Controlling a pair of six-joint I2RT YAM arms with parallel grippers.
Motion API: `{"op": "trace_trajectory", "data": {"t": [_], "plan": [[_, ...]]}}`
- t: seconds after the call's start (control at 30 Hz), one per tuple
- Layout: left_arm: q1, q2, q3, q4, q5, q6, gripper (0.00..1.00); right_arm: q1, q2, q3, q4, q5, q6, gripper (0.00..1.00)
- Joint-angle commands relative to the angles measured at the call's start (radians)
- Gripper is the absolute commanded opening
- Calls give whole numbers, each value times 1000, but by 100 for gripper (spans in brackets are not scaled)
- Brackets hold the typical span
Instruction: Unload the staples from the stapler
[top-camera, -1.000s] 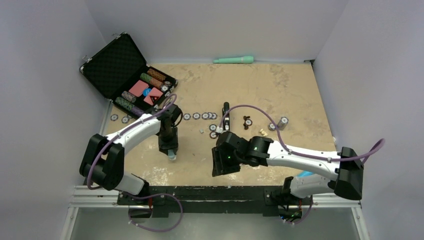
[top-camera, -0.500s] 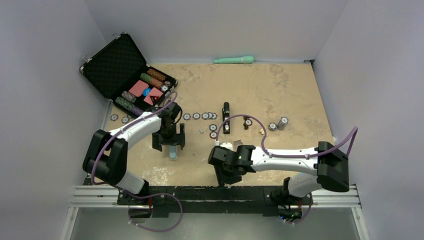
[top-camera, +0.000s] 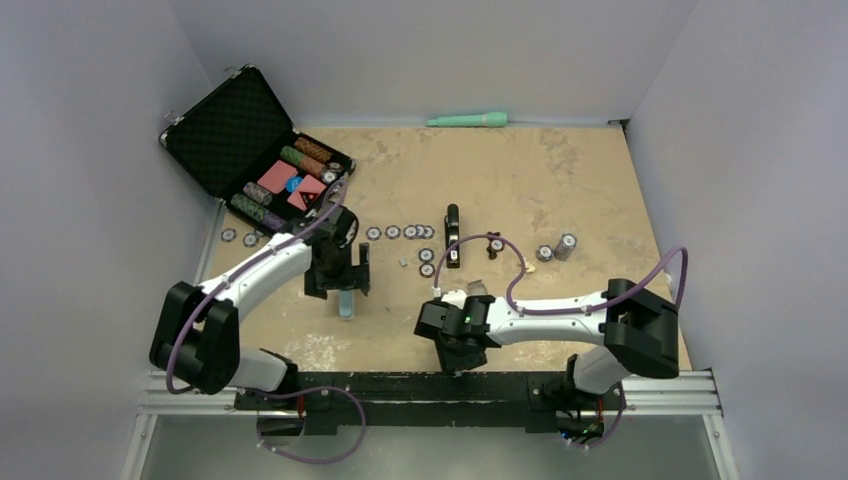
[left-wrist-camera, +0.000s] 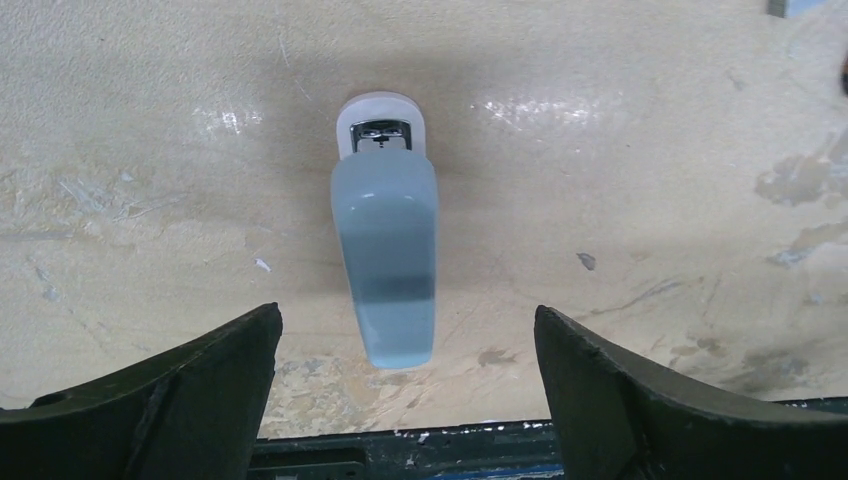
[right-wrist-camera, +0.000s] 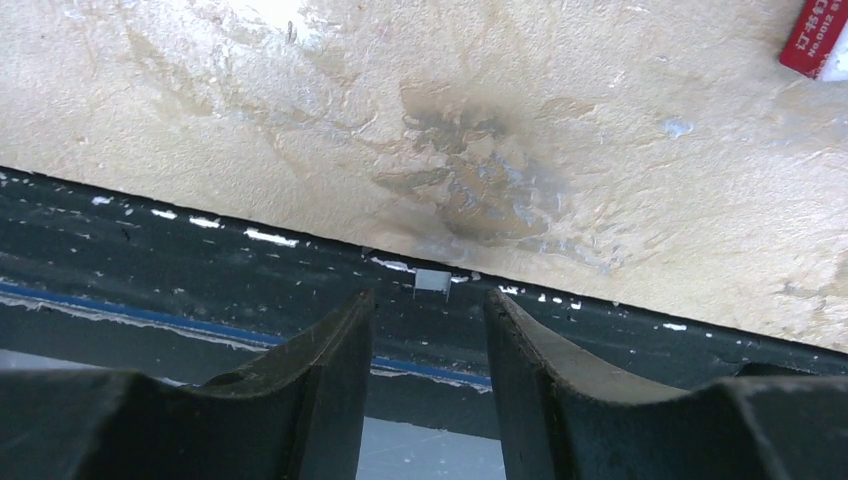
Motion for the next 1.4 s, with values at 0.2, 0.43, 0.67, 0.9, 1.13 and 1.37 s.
{"op": "trace_trajectory", "data": {"t": [0.2, 0.43, 0.67, 0.9, 1.13, 1.37], "plan": [[6, -188, -26, 37, 114, 60, 100, 5, 25, -4, 34, 37, -38, 47], [6, -308, 109, -150, 119, 130, 100, 4, 17, -24, 55, 34, -52, 44], [4, -397, 144, -280, 155, 203, 100, 5, 43, -19, 69, 20, -72, 35], [6, -457, 92, -232, 194, 162, 100, 5, 39, -22, 55, 11, -79, 29], [6, -511, 15, -157, 219, 115, 100, 6, 30, -40, 56, 3, -81, 28], [6, -520, 1, -152, 236, 109, 100, 8, 46, -42, 54, -1, -95, 24]]}}
